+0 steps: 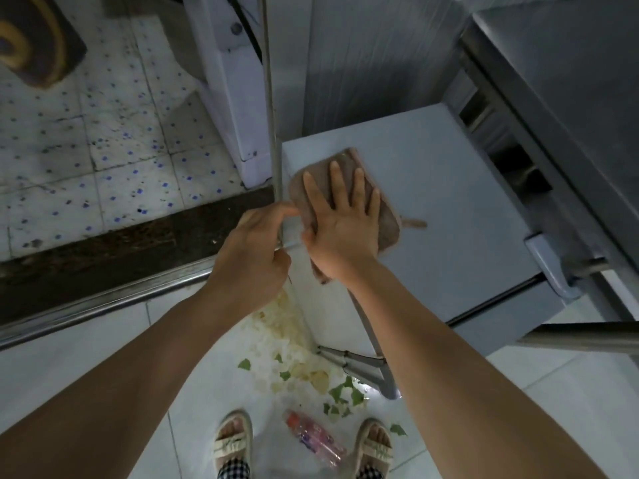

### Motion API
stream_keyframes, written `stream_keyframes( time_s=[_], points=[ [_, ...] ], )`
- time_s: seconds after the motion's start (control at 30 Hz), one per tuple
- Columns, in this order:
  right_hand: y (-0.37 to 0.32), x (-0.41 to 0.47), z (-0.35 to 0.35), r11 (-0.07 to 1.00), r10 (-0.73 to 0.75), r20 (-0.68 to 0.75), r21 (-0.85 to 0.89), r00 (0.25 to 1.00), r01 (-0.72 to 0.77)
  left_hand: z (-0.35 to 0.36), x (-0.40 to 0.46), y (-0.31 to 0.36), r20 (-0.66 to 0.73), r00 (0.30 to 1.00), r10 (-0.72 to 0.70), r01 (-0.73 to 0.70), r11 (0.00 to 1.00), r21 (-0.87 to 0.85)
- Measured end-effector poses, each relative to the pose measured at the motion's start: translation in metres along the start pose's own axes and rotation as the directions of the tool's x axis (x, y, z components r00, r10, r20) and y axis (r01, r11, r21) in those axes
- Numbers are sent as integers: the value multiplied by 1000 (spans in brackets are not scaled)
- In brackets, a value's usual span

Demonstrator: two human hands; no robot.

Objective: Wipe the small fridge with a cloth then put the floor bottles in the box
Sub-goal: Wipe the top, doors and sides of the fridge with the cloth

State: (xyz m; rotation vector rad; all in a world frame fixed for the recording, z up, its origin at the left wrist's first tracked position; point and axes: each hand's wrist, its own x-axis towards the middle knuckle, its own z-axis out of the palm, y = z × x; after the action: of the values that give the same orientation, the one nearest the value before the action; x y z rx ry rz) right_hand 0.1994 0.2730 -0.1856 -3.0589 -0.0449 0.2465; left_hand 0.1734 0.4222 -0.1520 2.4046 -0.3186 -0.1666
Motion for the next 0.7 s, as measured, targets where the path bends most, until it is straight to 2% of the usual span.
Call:
stream_keyframes(
  time_s=[0.1, 0.3, 0.43, 0.6, 0.7],
  points=[
    [13, -62, 5, 1000, -15, -10, 15, 1000, 16, 3, -5, 7, 22, 999, 32, -32, 999, 7],
    [36, -174, 15, 992, 60, -86, 113, 994, -50, 29, -14, 36, 94, 987, 128, -139, 984, 112],
    [67, -179, 13, 984, 68, -114, 171, 991, -48, 52, -15, 57, 128, 972, 196, -211, 971, 114],
    [165, -153, 2, 959, 285, -70, 36, 956, -283, 69, -8, 70, 117, 982, 147, -169, 963, 208],
    [199, -143, -3, 937, 349, -79, 2, 934, -350, 74, -11, 74, 110, 990, 92, -118, 958, 261]
  ],
)
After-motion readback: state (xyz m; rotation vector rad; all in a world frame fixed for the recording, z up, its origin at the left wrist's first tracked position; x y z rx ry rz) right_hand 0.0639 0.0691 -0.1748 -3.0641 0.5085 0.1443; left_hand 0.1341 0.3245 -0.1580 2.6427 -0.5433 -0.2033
